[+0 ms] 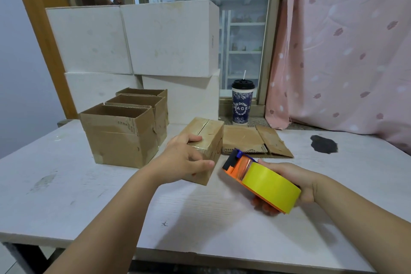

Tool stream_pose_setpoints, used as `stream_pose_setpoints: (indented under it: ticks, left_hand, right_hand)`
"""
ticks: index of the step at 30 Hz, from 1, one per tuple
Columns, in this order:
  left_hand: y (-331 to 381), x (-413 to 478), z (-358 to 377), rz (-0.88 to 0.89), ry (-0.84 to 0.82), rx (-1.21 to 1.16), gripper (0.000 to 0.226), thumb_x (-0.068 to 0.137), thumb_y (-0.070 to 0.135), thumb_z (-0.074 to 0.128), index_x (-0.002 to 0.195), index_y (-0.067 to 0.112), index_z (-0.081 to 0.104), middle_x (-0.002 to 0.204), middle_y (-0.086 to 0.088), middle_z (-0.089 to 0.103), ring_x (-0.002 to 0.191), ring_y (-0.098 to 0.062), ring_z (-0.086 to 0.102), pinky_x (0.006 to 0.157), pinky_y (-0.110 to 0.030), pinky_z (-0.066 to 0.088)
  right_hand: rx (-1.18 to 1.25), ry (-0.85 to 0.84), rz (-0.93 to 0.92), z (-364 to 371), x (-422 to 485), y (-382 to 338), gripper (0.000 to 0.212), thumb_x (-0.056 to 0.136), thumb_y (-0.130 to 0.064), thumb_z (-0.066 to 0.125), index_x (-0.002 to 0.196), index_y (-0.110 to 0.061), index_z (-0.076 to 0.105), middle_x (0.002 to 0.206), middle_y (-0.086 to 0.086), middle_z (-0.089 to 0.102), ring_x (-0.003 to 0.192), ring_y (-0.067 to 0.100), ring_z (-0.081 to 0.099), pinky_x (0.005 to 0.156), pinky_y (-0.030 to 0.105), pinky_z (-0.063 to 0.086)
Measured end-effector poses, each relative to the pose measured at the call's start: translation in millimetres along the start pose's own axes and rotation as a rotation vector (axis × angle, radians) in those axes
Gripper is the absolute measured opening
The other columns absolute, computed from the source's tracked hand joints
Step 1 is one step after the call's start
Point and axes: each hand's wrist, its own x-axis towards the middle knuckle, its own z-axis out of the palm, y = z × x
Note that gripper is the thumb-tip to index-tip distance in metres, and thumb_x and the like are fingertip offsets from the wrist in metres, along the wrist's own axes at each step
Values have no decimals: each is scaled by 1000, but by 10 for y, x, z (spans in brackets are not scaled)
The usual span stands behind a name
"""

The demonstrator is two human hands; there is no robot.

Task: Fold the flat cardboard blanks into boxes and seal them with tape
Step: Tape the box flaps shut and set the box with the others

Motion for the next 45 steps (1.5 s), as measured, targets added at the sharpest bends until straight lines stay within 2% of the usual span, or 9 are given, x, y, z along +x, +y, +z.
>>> stream_pose_setpoints:
  ticks: [5,9,13,16,20,28,32,37,45]
  left_hand:
    - [-37,-44,49,99,104,198,38,80,45,67,56,18,54,142,12,35,127,0,25,98,-22,27]
    - [-26,-120,186,232,216,521,17,91,25,54,105,17,57,146,-8,38,130,-28,35,112,-36,21]
    - [43,-167,212,351,347,620,35,75,-4,65,106,8,56,106,-11,62,91,-30,59,73,-34,43]
    - [72,-166,194,239,388,557,36,90,6,52,123,17,43,104,-1,62,90,-20,55,68,-23,29]
    - [53,-84,222,132,390,652,54,89,9,52,134,24,26,100,5,61,86,-17,55,62,-29,42]
    - [125,18,227,68,375,711,68,79,-2,53,135,25,24,92,3,56,79,-18,52,50,-26,28]
    - [123,-1,258,75,412,694,58,84,8,51,133,25,26,90,5,55,74,-16,46,46,-23,23]
    - [72,43,261,23,430,714,64,85,13,56,133,29,18,90,6,58,67,-15,49,41,-24,22]
    - [53,99,148,27,362,719,51,93,15,46,134,30,19,97,6,65,70,-21,56,47,-28,28]
  right_hand:
    - [-124,307,-81,-68,-60,-137,42,79,-58,62,89,-18,70,79,9,74,61,22,70,50,28,53]
    - [-277,314,-114,-58,-34,-183,41,81,-53,65,103,-18,70,101,10,73,84,26,68,69,34,53]
    - [-307,335,-79,-3,14,-212,38,84,-49,66,103,-17,68,93,8,74,79,23,68,68,34,54]
    - [-354,345,-76,18,14,-257,39,81,-46,71,106,-16,68,99,8,74,84,23,69,75,37,56]
    - [-524,322,-6,27,-53,-336,45,74,-35,81,111,-15,65,96,5,75,81,20,71,63,30,55]
    - [-754,431,-58,64,-89,-311,39,78,-50,74,108,-27,65,104,-1,69,97,20,67,86,36,57]
    - [-857,539,-307,181,-101,-291,66,78,-48,73,136,-33,47,130,-6,52,114,15,51,93,28,44]
    - [-998,712,-778,544,-32,-389,40,90,-36,60,130,-33,54,123,-5,56,103,3,47,77,18,34]
    - [-1339,497,-933,928,122,-570,55,92,4,43,142,-20,46,145,-4,46,136,12,36,100,7,17]
